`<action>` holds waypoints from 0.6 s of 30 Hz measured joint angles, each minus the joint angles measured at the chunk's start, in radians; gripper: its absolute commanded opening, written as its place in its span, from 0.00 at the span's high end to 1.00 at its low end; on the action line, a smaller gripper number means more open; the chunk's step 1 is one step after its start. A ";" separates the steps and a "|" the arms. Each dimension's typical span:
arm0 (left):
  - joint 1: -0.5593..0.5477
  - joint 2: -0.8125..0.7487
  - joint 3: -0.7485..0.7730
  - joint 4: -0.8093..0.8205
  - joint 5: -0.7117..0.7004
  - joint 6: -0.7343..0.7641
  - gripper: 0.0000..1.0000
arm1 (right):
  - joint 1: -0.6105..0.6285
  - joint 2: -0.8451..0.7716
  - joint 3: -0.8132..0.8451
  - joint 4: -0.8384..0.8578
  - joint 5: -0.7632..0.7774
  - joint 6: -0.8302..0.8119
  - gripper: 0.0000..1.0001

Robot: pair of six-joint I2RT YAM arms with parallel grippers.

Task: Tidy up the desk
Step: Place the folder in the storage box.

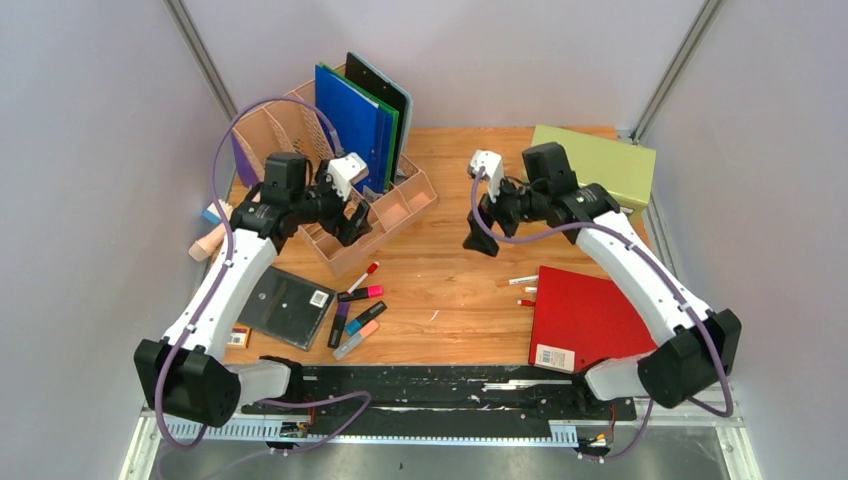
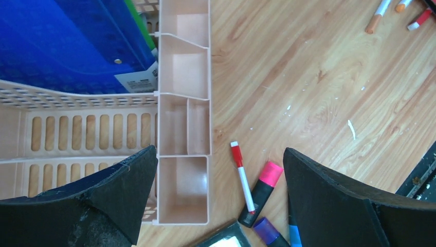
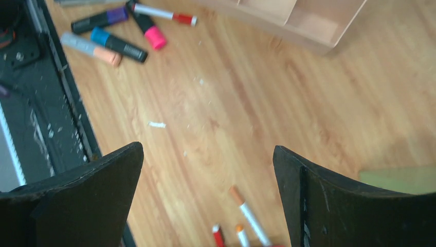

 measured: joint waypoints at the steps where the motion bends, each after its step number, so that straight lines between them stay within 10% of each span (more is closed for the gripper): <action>1: -0.010 -0.001 -0.004 -0.002 -0.006 0.004 0.00 | 0.000 -0.025 -0.032 -0.017 0.001 -0.014 0.00; 9: -0.217 0.013 -0.029 -0.005 -0.068 0.053 0.00 | -0.045 -0.274 -0.284 -0.115 0.103 -0.113 0.00; 18: -0.461 0.199 -0.031 0.039 -0.121 0.076 0.00 | -0.550 -0.430 -0.442 -0.263 0.186 -0.241 0.00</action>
